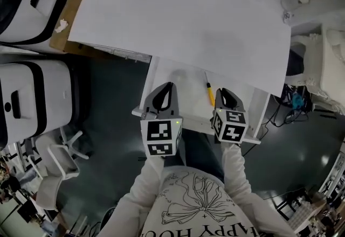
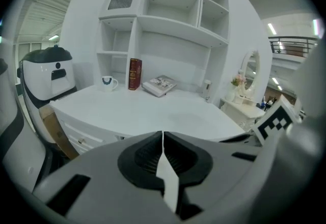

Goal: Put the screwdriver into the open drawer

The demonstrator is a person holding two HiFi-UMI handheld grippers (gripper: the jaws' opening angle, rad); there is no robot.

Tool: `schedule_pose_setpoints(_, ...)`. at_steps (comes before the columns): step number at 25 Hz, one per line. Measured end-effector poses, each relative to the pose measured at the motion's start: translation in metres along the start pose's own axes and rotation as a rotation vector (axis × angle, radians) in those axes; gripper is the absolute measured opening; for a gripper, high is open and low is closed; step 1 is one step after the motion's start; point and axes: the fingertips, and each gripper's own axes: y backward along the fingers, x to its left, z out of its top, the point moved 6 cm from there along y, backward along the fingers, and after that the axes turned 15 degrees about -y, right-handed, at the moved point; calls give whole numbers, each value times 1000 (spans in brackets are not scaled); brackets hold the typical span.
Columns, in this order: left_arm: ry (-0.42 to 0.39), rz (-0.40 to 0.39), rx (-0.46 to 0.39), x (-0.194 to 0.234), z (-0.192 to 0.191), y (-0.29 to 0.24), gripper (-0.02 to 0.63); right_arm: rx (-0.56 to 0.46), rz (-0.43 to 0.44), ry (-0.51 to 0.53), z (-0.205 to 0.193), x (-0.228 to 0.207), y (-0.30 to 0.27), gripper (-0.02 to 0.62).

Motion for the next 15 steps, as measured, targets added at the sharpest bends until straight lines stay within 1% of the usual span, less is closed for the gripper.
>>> schedule_pose_setpoints(7, -64, 5, -126, 1, 43, 48, 11, -175, 11, -32, 29, 25, 70, 28)
schedule_pose_setpoints(15, -100, 21, -254, -2, 81, 100, 10, -375, 21, -15, 64, 52, 143, 21)
